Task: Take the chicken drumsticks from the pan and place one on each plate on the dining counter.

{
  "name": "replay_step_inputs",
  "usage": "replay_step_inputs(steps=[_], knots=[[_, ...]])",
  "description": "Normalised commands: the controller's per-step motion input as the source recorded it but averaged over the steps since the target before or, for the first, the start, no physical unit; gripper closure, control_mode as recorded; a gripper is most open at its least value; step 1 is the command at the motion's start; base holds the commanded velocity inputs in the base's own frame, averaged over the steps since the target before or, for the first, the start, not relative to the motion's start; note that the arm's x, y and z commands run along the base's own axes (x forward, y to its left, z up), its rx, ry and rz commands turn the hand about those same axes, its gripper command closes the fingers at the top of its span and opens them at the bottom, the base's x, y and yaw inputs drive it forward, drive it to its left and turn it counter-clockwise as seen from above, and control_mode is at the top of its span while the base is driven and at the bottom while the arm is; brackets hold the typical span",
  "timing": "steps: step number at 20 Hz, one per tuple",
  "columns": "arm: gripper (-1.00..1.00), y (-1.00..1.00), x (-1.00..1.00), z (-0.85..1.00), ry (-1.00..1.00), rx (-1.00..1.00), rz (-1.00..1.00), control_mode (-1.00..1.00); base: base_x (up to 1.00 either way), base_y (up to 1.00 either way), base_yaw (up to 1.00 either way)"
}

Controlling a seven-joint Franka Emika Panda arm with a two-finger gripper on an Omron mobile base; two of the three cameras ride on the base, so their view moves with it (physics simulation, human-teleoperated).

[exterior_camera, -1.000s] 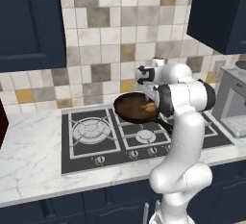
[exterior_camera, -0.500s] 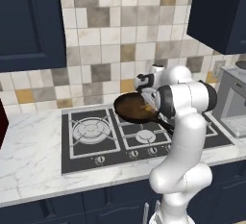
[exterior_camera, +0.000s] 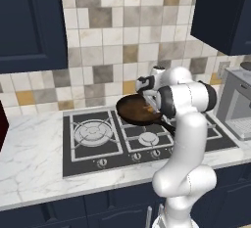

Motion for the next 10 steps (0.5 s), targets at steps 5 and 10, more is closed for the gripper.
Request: replay_step_inputs(steps=[5, 10], knots=[[-1.0, -0.01, 0.03, -0.31, 0.0, 0.0, 0.0, -1.0, 0.0, 0.0, 0.0], [1.0, -0.05, 0.0, -0.21, 0.05, 0.0, 0.0, -1.0, 0.0, 0.0, 0.0]])
